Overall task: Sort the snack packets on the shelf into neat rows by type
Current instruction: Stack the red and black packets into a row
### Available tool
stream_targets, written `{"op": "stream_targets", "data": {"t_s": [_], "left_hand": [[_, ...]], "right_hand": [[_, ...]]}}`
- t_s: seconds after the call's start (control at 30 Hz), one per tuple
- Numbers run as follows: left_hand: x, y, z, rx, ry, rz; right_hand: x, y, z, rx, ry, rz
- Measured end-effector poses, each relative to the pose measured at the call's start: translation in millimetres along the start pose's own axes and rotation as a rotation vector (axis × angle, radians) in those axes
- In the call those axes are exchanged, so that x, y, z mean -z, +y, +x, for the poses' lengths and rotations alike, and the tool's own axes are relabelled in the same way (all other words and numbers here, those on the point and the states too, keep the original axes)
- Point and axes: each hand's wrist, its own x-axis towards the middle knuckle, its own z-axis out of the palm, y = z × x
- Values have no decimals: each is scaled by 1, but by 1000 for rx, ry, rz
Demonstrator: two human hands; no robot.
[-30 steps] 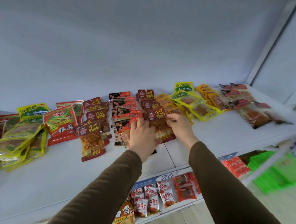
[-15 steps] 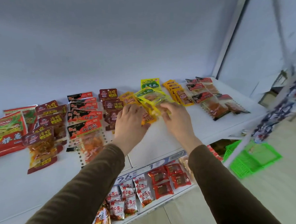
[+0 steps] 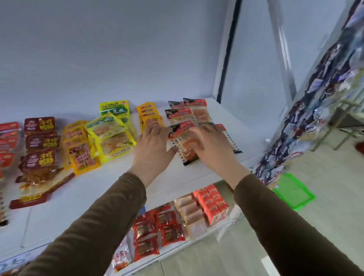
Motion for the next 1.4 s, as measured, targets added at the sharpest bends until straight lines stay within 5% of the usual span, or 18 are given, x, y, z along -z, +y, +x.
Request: {"op": "stream_targets", "data": {"t_s": [0.33,0.43,0.63,0.77,0.93,1.07,1.2,1.3,1.4], "left_hand": [[-65,31,47,-7,-203,35],[-76,39,56,-16,-201,14],[-89,54,79,62,-255,-125],[-98,66,99,139,-264,-191],[-105,74,112,145,-155,-361],[-104,80,110,280,128,-543],[-103,81,121,582,-10,-642],[-111,79,138,580,-24,-588],[-114,76,156,574,133,-784]], "right_hand": [[-32,100,45,-268,-302,-10],[-50,118,58,-270,-264,46],[-71,135,109,-286,-243,316],[-68,133,135,-394,-208,766],[-53,131,143,-430,-168,1004],[-57,145,138,-438,-96,795],[-70,153,140,-411,-166,507],[-82,141,144,-290,-137,561],[-88,123,155,-274,-88,670]]}}
